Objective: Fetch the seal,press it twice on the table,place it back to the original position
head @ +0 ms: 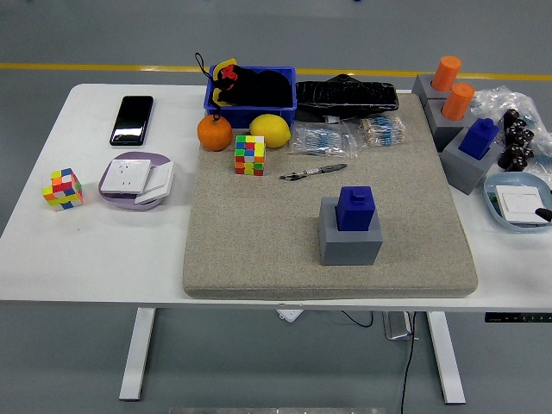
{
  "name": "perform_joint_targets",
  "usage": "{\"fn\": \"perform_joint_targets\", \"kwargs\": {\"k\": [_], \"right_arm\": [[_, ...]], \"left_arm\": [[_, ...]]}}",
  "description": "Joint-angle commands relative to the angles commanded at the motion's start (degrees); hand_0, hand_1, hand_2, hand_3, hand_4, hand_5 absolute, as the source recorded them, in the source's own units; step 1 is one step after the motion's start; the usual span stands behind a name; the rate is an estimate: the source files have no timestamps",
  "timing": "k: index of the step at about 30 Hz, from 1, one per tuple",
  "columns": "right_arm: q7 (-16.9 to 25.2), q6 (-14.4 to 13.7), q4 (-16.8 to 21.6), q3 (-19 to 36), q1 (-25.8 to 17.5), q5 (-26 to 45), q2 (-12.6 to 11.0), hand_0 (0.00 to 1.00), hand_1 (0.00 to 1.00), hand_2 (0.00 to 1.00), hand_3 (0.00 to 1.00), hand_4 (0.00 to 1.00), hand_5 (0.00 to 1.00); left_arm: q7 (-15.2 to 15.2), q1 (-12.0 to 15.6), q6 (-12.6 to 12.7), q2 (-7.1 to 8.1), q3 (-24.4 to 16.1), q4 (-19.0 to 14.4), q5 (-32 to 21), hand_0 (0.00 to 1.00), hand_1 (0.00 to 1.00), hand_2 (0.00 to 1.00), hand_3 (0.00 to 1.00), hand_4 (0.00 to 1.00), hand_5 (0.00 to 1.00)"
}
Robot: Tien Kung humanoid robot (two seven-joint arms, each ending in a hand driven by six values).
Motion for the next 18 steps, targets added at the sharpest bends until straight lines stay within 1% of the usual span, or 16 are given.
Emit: {"fn": "perform_joint_targets", "kwargs": {"k": [1, 3, 10, 12, 14, 17, 18], "right_arm": [[0.0, -0.1, -0.1, 0.5, -0.2, 0.2, 0.1, 0.872, 0.806, 0.788, 0.736, 0.998, 0.436], [-0.1, 0.0, -0.1, 0.8, -0.4, 0.0, 0.1, 0.872, 0.806, 0.788, 0.736, 0.998, 0.436], [-0.6, 0.3, -0.2, 1.8, -1.1, -0.3, 0.5, 0.872, 0.806, 0.787, 0.736, 0.998, 0.437], [-0.7, 0.2, -0.2, 2.0, -1.0, -0.2, 0.4, 0.871, 0.805, 0.785, 0.735, 0.998, 0.421], [-0.8, 0.2, -0.4, 2.1, -0.8, 0.0, 0.3, 0.871, 0.805, 0.785, 0.735, 0.998, 0.421], [-1.3, 0.5, -0.4, 2.1, -1.0, -0.2, -0.2, 0.870, 0.804, 0.785, 0.735, 0.998, 0.416], [-1.5, 0.6, -0.5, 2.3, -1.1, -0.2, -0.3, 0.870, 0.804, 0.785, 0.735, 0.998, 0.416]], "left_arm": [[0.0, -0.1, 0.0, -0.01, 0.7, 0.4, -1.0, 0.794, 0.747, 0.739, 0.773, 0.794, 0.482], [0.1, -0.2, -0.1, 0.07, 1.2, 0.5, -1.3, 0.794, 0.747, 0.739, 0.773, 0.794, 0.482], [0.1, 0.7, -0.2, 0.22, -0.7, 0.6, -0.9, 0.794, 0.747, 0.739, 0.774, 0.794, 0.483], [0.1, 1.1, -0.2, 0.23, -1.2, 0.7, -1.1, 0.794, 0.747, 0.739, 0.774, 0.794, 0.483], [0.1, 1.3, -0.2, 0.28, -0.6, 0.9, -1.7, 0.794, 0.747, 0.739, 0.774, 0.794, 0.483], [0.3, 1.3, -0.4, 0.71, 2.3, 1.5, -4.1, 0.794, 0.747, 0.738, 0.774, 0.794, 0.484], [0.3, 1.4, -0.3, 0.86, 2.6, 1.7, -4.4, 0.794, 0.747, 0.738, 0.774, 0.794, 0.484]]}}
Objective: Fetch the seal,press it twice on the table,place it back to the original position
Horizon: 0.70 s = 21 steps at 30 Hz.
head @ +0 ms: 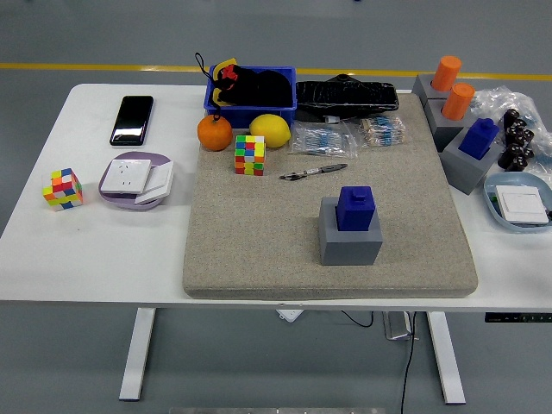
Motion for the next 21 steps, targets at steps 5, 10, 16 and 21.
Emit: {"fn": "perform_joint_targets", "kwargs": {"k": [5, 10, 16, 21], "right_arm": [[-0.7, 0.4, -0.2, 0.4, 0.2, -0.1, -0.1, 0.870, 0.803, 0.784, 0.735, 0.995, 0.413], [-1.2, 0.7, -0.6, 0.1, 0.8, -0.1, -0.2, 0.870, 0.803, 0.784, 0.735, 0.995, 0.413], [-1.2, 0.7, -0.6, 0.0, 0.9, -0.1, -0.4, 0.869, 0.801, 0.782, 0.737, 0.987, 0.406], [-1.2, 0.5, -0.7, 0.3, 1.4, -0.2, -0.3, 0.869, 0.802, 0.783, 0.738, 0.984, 0.406]], "left_arm": [[-0.2, 0.3, -0.1, 0.49, 0.2, -0.1, -0.1, 0.794, 0.747, 0.739, 0.774, 0.794, 0.484], [-0.1, 0.4, -0.1, 0.69, 1.2, -0.2, -0.5, 0.794, 0.747, 0.739, 0.774, 0.794, 0.484], [-0.1, 0.7, -0.1, 0.73, 1.1, -0.1, -0.5, 0.794, 0.747, 0.739, 0.774, 0.793, 0.484], [-0.1, 1.0, -0.1, 0.58, 1.6, -0.1, -0.9, 0.794, 0.747, 0.739, 0.774, 0.794, 0.483]]}}
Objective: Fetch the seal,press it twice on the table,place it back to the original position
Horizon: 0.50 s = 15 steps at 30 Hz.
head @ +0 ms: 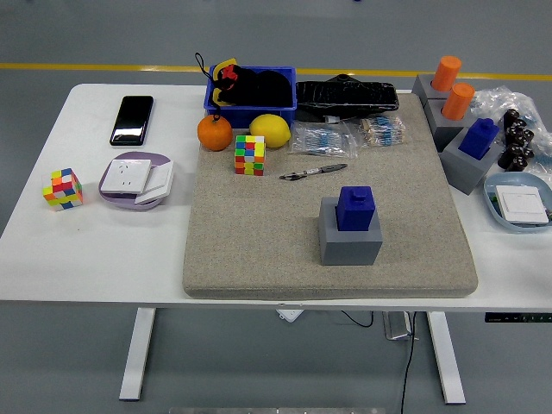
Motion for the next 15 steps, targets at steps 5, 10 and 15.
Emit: {"fn": "perform_joint_targets", "kwargs": {"k": [5, 10, 15], "right_arm": [[-0.4, 0.2, -1.5, -0.7, 3.2, -0.8, -1.6, 0.868, 0.797, 0.789, 0.739, 0.982, 0.404], [-0.5, 0.4, -1.3, -1.6, 3.9, -0.4, -1.8, 0.868, 0.798, 0.789, 0.740, 0.981, 0.404], [-0.8, 0.7, -1.2, -0.6, 3.7, -0.7, -1.4, 0.868, 0.800, 0.792, 0.740, 0.978, 0.403]], "left_arm": [[0.1, 1.0, 0.0, -0.67, 0.2, 0.0, 0.2, 0.794, 0.747, 0.739, 0.774, 0.794, 0.483], [-0.1, 0.6, 0.1, -0.28, -1.1, 0.0, 0.8, 0.794, 0.747, 0.739, 0.774, 0.793, 0.482], [0.0, 0.2, -0.1, -0.24, -0.4, -0.2, 0.7, 0.794, 0.748, 0.738, 0.774, 0.794, 0.483]]}}
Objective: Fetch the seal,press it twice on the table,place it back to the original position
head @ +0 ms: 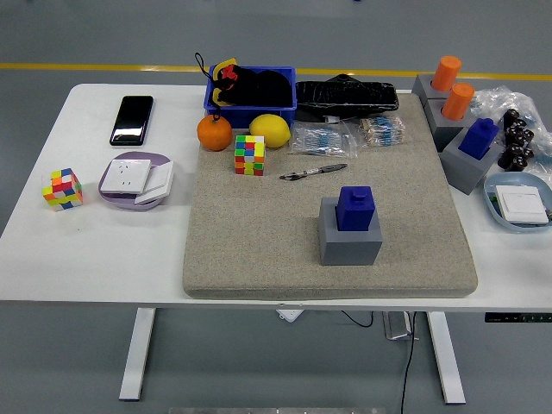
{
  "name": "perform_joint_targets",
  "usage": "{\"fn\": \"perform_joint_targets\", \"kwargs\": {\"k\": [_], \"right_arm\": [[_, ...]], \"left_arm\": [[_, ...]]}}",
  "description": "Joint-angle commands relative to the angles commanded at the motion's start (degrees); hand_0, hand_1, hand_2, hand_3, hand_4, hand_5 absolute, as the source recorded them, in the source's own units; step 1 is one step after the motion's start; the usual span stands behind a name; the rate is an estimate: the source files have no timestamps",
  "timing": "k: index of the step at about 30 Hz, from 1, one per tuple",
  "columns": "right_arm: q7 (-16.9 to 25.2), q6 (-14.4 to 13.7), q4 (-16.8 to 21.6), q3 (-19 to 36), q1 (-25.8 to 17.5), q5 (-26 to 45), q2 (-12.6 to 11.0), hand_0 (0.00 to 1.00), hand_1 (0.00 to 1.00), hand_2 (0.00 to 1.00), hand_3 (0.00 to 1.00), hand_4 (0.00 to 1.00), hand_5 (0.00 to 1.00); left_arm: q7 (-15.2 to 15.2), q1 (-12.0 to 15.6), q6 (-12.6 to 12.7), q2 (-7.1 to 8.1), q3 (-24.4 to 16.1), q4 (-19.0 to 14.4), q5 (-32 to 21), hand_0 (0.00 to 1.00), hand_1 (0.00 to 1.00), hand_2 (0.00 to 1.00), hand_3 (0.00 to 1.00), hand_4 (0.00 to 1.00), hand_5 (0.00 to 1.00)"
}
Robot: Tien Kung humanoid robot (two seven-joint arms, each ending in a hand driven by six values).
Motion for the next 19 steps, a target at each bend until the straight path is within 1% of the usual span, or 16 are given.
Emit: {"fn": "perform_joint_targets", "kwargs": {"k": [6, 10, 16, 19], "right_arm": [[-0.1, -0.1, 0.4, 1.2, -0.2, 0.9, -0.2, 0.868, 0.799, 0.791, 0.741, 0.976, 0.402], [-0.1, -0.1, 0.3, 1.6, -0.1, 0.7, 0.2, 0.868, 0.799, 0.791, 0.741, 0.976, 0.402], [-0.3, 0.1, 0.3, 1.5, -0.3, 0.7, 0.1, 0.868, 0.799, 0.792, 0.743, 0.975, 0.402], [-0.2, 0.1, 0.6, 1.4, -0.1, 0.8, 0.0, 0.868, 0.799, 0.792, 0.745, 0.974, 0.401]], "left_arm": [[0.0, 0.0, 0.1, 0.16, 0.5, 0.2, -0.5, 0.794, 0.747, 0.739, 0.774, 0.794, 0.483], [0.1, -0.2, 0.0, -0.09, 1.3, 0.4, -1.5, 0.794, 0.747, 0.739, 0.774, 0.794, 0.483], [0.0, -0.9, 0.0, -0.44, 0.0, 0.0, -0.7, 0.794, 0.747, 0.739, 0.774, 0.794, 0.483], [0.1, -1.0, 0.0, -0.55, 0.2, 0.1, -0.8, 0.794, 0.747, 0.738, 0.774, 0.793, 0.483]]}}
